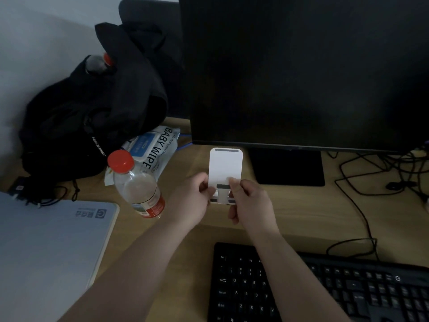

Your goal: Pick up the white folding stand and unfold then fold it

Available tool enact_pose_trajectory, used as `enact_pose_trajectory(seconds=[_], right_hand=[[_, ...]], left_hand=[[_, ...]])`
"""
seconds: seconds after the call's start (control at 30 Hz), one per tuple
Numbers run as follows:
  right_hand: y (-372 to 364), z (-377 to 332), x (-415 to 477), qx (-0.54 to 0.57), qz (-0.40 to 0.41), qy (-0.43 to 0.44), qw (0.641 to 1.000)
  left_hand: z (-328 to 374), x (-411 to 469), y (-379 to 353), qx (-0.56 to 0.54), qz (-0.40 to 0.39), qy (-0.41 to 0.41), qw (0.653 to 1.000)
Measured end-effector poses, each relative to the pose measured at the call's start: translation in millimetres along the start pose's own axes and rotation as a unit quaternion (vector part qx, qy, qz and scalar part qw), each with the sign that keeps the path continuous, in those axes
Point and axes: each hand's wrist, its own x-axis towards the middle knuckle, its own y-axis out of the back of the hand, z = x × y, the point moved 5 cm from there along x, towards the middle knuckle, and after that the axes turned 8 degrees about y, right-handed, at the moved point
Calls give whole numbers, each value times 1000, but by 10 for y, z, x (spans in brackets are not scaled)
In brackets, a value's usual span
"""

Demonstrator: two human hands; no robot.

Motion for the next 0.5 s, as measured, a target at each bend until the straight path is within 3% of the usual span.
enact_pose_trajectory(seconds=[0.2,0.4,0.5], right_hand=[[-119,7,-59,8,13,-1,1000],[118,-51,83,-36,-50,-11,998],[67,-42,35,-26,-31,-8,999]], left_hand=[[36,28,90,39,-5,-10,999],[56,-127,-93,-50,28,-3,998],[41,-70,-64,-52,10,4,999]])
